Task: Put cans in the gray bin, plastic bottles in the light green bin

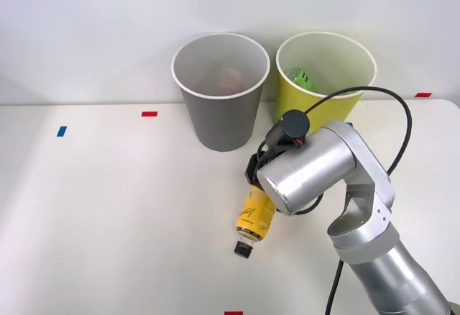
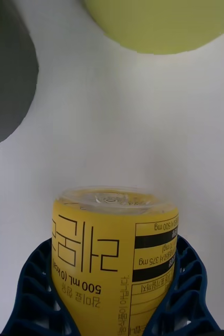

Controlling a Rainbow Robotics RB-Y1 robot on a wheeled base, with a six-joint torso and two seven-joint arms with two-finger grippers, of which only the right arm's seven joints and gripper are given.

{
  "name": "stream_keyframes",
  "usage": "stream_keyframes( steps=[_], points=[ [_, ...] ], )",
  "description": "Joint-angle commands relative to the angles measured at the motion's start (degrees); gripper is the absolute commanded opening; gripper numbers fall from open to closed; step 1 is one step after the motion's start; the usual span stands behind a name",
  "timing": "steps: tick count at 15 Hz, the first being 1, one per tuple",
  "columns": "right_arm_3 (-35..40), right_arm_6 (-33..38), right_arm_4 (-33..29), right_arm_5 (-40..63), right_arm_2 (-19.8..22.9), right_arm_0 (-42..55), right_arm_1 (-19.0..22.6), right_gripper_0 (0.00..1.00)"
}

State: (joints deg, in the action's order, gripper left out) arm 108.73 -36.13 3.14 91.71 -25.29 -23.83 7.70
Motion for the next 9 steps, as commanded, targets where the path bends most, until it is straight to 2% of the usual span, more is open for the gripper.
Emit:
stream_keyframes(
  steps=[1, 6, 9],
  points=[
    [7.1, -13.6, 0.1, -2.5, 1.6, 2.1, 1.4, 0.00],
    [21.7, -27.9, -1.1, -4.0, 2.3, 9.2, 5.8, 0.00],
    [28.4, -34.2, -2.1, -7.5, 3.3, 12.6, 6.5, 0.00]
  ],
)
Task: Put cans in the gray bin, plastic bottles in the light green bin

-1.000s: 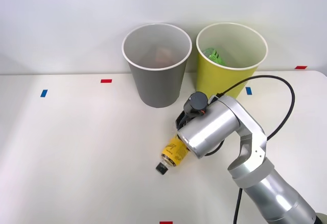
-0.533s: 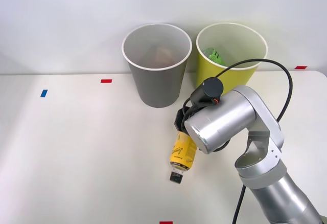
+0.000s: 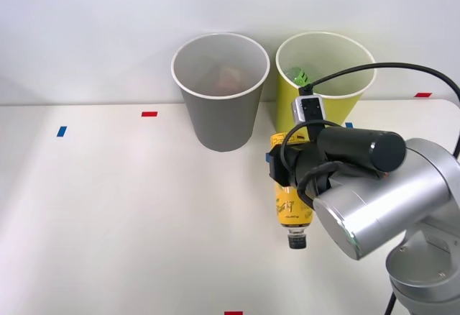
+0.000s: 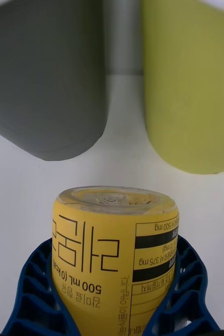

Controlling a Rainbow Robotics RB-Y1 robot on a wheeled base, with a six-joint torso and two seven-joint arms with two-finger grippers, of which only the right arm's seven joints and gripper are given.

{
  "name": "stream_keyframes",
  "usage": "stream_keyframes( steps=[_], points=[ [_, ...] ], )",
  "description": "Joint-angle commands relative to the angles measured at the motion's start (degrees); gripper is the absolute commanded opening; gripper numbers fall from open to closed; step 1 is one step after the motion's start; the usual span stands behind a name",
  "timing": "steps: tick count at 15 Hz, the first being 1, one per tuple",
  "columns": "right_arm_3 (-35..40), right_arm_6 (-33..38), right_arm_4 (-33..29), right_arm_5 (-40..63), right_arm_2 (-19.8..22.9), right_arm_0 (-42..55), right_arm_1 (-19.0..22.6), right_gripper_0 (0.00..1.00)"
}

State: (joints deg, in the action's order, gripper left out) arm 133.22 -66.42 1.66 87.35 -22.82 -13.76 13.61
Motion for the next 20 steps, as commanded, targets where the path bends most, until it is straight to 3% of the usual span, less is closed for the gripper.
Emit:
stream_keyframes(
  steps=[1, 8, 12, 15, 20],
  points=[
    [4.9, -5.3, -0.7, -6.1, 1.3, 2.9, 0.4, 0.00],
    [5.0, -8.2, -0.3, -27.9, 6.9, 3.0, -2.4, 0.00],
    [4.9, -8.6, 3.3, -38.6, 11.4, 2.2, -4.3, 0.00],
    [4.9, -8.7, 7.0, -39.5, 15.5, -2.1, -6.1, 0.00],
    [-1.8, -9.3, 6.2, -43.1, 21.4, -9.9, -9.5, 0.00]
  ],
)
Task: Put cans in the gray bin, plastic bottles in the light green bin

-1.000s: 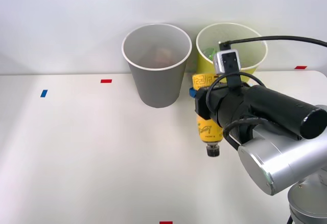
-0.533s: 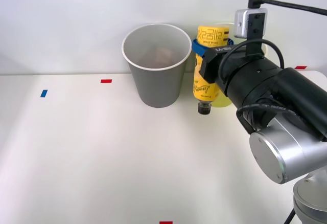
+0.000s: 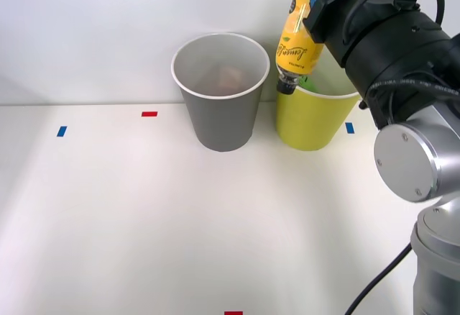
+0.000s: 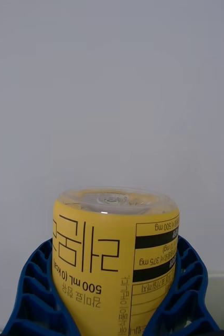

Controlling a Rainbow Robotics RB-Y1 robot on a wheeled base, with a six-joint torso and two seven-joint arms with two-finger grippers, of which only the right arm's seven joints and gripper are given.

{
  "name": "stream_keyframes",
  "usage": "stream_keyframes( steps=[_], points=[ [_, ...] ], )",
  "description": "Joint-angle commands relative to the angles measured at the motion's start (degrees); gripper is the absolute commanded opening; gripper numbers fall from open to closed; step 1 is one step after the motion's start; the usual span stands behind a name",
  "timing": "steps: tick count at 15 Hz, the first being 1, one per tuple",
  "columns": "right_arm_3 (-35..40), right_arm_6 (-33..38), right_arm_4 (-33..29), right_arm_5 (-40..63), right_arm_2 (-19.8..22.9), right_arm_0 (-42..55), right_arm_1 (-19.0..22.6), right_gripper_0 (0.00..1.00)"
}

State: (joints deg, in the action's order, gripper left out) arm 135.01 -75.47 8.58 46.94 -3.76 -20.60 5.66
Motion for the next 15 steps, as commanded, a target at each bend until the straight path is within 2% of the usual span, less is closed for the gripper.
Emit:
stream_keyframes(
  steps=[1, 9, 15],
  points=[
    [-5.6, -0.2, -1.4, -4.2, 3.6, -4.4, -2.1, 0.00],
    [-21.8, -4.3, -5.1, -14.2, 11.1, -11.6, -2.8, 0.00],
    [-24.9, -7.1, -6.7, -14.3, 11.8, -12.1, 0.3, 0.00]
  ],
)
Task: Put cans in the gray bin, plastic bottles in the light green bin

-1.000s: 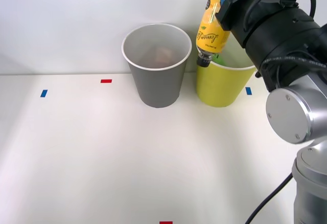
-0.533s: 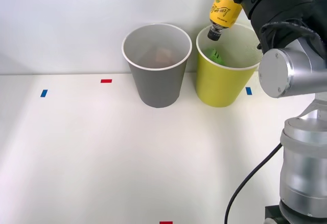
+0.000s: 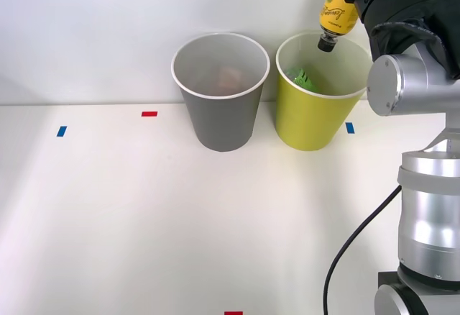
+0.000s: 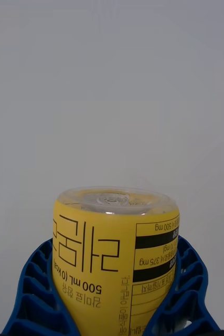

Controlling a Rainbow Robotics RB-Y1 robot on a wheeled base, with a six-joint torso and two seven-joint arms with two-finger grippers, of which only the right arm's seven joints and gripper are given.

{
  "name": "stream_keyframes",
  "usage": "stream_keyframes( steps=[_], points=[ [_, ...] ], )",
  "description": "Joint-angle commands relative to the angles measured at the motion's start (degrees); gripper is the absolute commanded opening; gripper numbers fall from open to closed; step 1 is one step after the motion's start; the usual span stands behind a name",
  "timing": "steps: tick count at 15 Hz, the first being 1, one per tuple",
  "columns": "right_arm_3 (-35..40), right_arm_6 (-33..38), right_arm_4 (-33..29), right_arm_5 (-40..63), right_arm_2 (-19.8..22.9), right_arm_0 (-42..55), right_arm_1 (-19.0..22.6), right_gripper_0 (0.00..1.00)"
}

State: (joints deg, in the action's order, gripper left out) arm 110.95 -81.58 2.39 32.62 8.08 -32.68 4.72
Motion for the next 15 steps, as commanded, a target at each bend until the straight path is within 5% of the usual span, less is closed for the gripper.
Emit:
stream_keyframes(
  steps=[1, 8, 9, 11, 15],
  points=[
    [-1.7, -1.4, -1.1, -0.9, 0.0, 0.0, 1.5, 0.00],
    [-8.6, -1.0, -3.5, -8.5, -0.5, -1.1, 1.9, 0.00],
    [-8.6, -1.0, -4.4, -8.5, -0.7, -1.0, 2.0, 0.13],
    [-8.6, -1.0, -6.3, -8.5, -0.7, -1.0, 2.0, 1.00],
    [-8.6, -0.2, -6.4, -9.0, -2.2, -0.9, 3.3, 1.00]
  ],
)
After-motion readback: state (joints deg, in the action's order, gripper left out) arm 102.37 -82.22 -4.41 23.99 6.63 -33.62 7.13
